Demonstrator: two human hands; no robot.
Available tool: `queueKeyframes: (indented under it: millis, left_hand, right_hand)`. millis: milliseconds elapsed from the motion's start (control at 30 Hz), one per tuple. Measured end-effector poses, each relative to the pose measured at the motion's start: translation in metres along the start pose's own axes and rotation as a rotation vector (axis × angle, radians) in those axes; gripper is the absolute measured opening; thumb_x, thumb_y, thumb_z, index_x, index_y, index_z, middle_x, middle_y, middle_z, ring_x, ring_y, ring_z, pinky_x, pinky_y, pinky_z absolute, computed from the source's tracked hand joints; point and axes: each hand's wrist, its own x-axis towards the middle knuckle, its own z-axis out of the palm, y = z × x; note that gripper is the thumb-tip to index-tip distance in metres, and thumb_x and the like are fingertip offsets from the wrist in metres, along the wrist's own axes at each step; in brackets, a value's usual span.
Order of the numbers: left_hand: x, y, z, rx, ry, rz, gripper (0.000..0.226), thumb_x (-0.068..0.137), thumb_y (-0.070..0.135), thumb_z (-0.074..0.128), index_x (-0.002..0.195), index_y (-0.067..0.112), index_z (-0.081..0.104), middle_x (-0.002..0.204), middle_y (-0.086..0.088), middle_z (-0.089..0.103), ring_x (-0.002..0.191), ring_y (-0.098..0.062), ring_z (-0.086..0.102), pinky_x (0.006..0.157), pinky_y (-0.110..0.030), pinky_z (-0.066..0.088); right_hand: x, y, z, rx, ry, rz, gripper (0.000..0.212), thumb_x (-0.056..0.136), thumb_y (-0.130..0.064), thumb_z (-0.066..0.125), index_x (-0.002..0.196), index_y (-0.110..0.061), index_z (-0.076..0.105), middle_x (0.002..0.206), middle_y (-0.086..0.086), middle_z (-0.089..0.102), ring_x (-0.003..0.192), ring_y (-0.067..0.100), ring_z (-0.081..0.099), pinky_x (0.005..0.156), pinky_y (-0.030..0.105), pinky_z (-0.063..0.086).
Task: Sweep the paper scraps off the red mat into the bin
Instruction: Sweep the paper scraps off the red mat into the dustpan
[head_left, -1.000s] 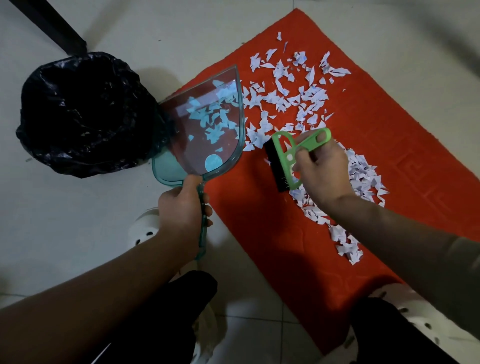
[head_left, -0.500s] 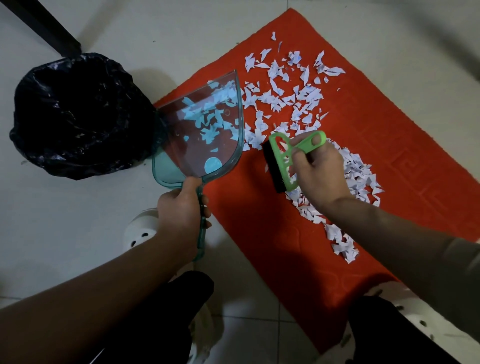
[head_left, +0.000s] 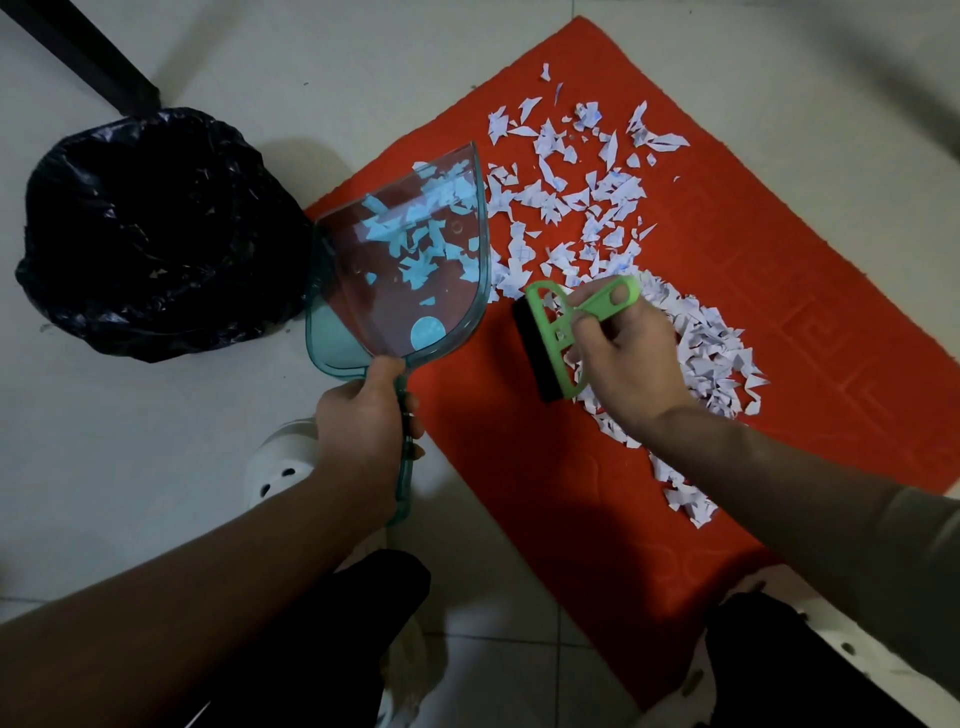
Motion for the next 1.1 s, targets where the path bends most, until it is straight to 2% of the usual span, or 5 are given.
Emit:
queueKeyframes:
  millis: [133, 333, 600, 800, 1100]
  left_hand:
    - [-0.001, -0.001, 0.000, 0.006, 0.004, 0.001, 0.027, 0.093, 0.025, 0.050, 0.071, 0.011, 0.057, 0.060, -0.003, 0.055, 0.051, -0.015, 0.048, 0.048, -0.028, 0.041]
    - [-0.001, 0.000, -0.001, 0.009, 0.011, -0.007, 0.026, 0.094, 0.025, 0.050, 0.074, 0.011, 0.057, 0.064, -0.004, 0.055, 0.052, -0.015, 0.048, 0.048, -0.028, 0.042]
    - [-0.002, 0.002, -0.002, 0.014, 0.005, -0.003, 0.026, 0.094, 0.025, 0.050, 0.074, 0.010, 0.057, 0.065, -0.005, 0.055, 0.052, -0.015, 0.048, 0.047, -0.028, 0.042]
    - [-0.003, 0.003, -0.005, 0.005, -0.021, -0.008, 0.026, 0.093, 0.026, 0.050, 0.074, 0.010, 0.057, 0.064, -0.005, 0.054, 0.053, -0.015, 0.048, 0.048, -0.028, 0.042]
    - [0.001, 0.020, -0.010, 0.052, -0.085, 0.132, 0.030, 0.093, 0.027, 0.052, 0.068, 0.010, 0.052, 0.061, -0.007, 0.052, 0.047, -0.014, 0.045, 0.046, -0.027, 0.038]
  right_hand:
    - [-0.005, 0.003, 0.012, -0.041, -0.113, -0.033, 0.011, 0.095, -0.014, 0.052, 0.099, -0.020, 0.060, 0.088, 0.003, 0.066, 0.075, 0.025, 0.066, 0.070, 0.044, 0.057]
    - [0.005, 0.005, 0.001, -0.066, 0.066, -0.029, 0.014, 0.093, -0.028, 0.046, 0.099, -0.027, 0.058, 0.095, 0.005, 0.065, 0.084, 0.024, 0.064, 0.075, 0.046, 0.055]
    - [-0.001, -0.001, 0.016, 0.004, -0.112, 0.003, 0.012, 0.097, -0.013, 0.051, 0.103, -0.019, 0.060, 0.086, 0.004, 0.066, 0.071, 0.023, 0.067, 0.062, 0.036, 0.057]
    - [0.008, -0.003, 0.007, -0.036, 0.086, -0.006, 0.020, 0.090, -0.037, 0.043, 0.099, -0.027, 0.058, 0.089, 0.004, 0.065, 0.080, 0.026, 0.064, 0.071, 0.048, 0.055]
    - [0.012, -0.024, 0.028, 0.205, -0.046, 0.119, 0.011, 0.096, -0.009, 0.051, 0.100, -0.010, 0.062, 0.092, 0.012, 0.067, 0.068, 0.029, 0.068, 0.067, 0.048, 0.058]
